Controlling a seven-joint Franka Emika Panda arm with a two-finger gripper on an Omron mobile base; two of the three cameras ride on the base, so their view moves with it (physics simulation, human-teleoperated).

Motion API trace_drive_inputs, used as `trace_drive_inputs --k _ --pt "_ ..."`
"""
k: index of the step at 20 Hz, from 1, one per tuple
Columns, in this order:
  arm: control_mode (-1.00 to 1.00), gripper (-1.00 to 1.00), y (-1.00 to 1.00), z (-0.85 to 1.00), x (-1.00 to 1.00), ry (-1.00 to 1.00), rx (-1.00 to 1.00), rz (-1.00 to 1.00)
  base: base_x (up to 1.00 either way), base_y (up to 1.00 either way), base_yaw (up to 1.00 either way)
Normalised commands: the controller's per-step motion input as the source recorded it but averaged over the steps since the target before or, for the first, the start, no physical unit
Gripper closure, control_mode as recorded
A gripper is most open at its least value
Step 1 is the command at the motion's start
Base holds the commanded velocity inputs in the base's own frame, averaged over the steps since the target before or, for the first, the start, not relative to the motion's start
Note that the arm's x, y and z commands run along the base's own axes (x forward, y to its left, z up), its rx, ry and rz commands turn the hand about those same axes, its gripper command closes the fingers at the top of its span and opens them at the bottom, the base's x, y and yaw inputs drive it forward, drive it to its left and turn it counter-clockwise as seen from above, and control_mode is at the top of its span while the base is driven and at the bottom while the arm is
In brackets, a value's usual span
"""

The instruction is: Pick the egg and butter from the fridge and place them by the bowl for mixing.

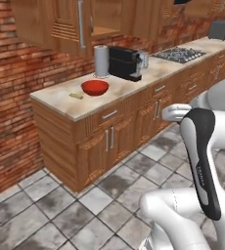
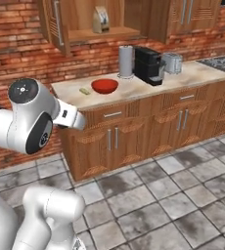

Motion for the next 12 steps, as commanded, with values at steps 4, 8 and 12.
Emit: trace_drive_inputs --k 4,8,12 --pt "1.0 1.0 0.0 0.0 0.0 0.0 0.0 0.0 0.82 -0.22 0.0" --pt "1.0 1.0 0.0 0.0 0.0 0.0 0.0 0.0 0.79 -0.28 0.0" --pt "1.0 1.0 0.0 0.0 0.0 0.0 0.0 0.0 0.83 -0.29 0.03"
